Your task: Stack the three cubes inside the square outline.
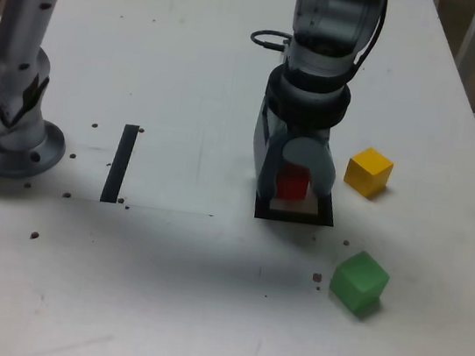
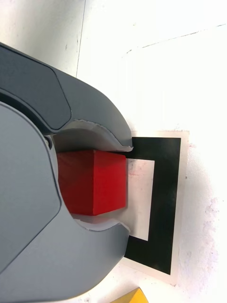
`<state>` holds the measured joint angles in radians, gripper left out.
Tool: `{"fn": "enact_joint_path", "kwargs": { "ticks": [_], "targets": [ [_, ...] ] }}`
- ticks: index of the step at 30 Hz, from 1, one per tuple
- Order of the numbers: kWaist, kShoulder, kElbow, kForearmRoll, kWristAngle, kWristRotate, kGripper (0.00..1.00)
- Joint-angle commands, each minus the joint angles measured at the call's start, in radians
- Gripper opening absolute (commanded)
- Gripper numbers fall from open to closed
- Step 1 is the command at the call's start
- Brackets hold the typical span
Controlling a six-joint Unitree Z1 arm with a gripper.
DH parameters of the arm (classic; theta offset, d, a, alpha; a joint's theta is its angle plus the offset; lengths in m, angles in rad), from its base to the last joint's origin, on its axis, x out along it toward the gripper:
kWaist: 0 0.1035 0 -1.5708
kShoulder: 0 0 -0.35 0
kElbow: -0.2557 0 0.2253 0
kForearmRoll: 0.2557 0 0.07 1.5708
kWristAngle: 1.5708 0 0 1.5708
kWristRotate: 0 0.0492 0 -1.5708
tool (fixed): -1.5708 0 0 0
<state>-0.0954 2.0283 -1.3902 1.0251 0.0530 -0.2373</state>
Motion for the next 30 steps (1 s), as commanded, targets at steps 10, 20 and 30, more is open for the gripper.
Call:
{"fn": "enact_joint_path", "kwargs": {
  "ticks": [10, 20, 30],
  "targets": [
    [-0.001, 0.007, 0.003, -0.022, 0.009, 0.014, 0.96],
    [-0.001, -0.024, 0.009, -0.001, 0.013, 0.013, 0.99],
    [0.002, -0.126, -0.114, 0.183, 0.066, 0.133, 0.99]
  ]
}}
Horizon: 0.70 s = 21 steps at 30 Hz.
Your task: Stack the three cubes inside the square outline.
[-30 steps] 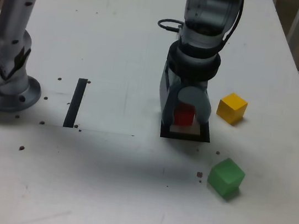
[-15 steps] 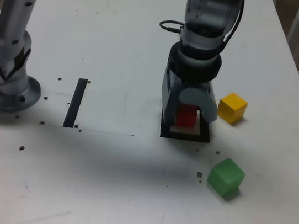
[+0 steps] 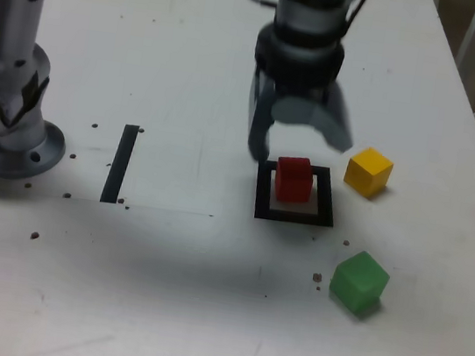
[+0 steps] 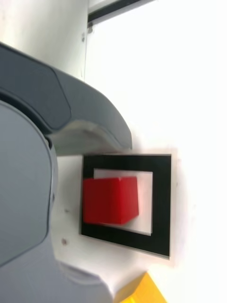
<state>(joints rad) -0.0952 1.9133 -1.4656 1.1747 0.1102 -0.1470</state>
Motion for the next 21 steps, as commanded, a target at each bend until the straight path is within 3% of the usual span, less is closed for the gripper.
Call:
{"fn": "enact_joint_path", "kwargs": {
  "ticks": [1, 12, 21],
  "targets": [
    [0.007, -0.013, -0.08, 0.062, 0.015, 0.096, 0.99],
    [0.083, 0.122, -0.424, 0.229, -0.007, 0.624, 0.99],
    [0.095, 0.284, -0.504, 0.244, 0.003, 0.83, 0.99]
  ]
}}
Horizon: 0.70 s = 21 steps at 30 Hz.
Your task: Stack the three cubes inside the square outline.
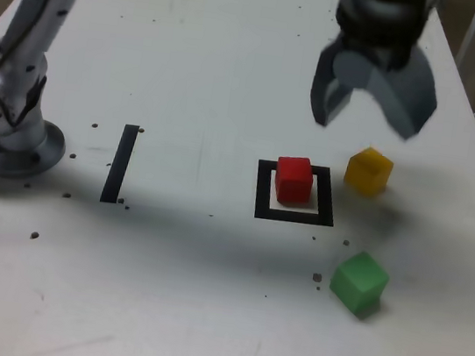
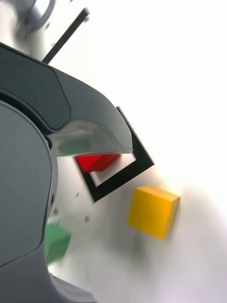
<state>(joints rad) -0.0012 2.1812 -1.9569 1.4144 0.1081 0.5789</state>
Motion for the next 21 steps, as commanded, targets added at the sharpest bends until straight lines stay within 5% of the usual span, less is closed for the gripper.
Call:
{"fn": "enact_joint_path", "kwargs": {
  "ticks": [1, 11, 21],
  "targets": [
    [0.001, 0.033, -0.018, 0.006, 0.009, 0.117, 0.99],
    [-0.012, 0.109, -0.011, -0.016, 0.084, 0.182, 0.97],
    [-0.014, 0.154, -0.014, -0.069, 0.078, 0.156, 0.85]
  ]
}}
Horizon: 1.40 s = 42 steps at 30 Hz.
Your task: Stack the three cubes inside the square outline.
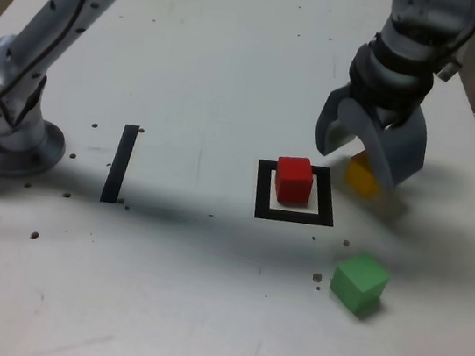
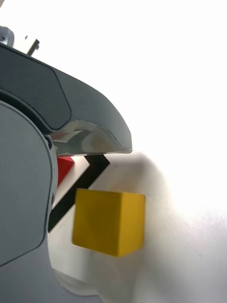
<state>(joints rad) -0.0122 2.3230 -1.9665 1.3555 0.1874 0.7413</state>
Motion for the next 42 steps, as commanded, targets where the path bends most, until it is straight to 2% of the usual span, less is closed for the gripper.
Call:
{"fn": "enact_joint_path", "kwargs": {
  "ticks": [1, 5, 13, 18, 35, 42],
  "targets": [
    [-0.004, 0.014, -0.006, -0.017, 0.0, -0.011, 0.83],
    [-0.005, 0.015, 0.0, -0.046, -0.002, -0.032, 0.7],
    [-0.008, 0.003, 0.03, -0.078, 0.005, -0.069, 0.37],
    [-0.008, 0.002, 0.04, -0.071, 0.019, -0.072, 0.23],
    [-0.008, -0.015, 0.044, -0.071, 0.01, -0.072, 0.08],
    [-0.008, -0.088, 0.017, -0.036, 0.013, -0.099, 0.08]
  ]
}}
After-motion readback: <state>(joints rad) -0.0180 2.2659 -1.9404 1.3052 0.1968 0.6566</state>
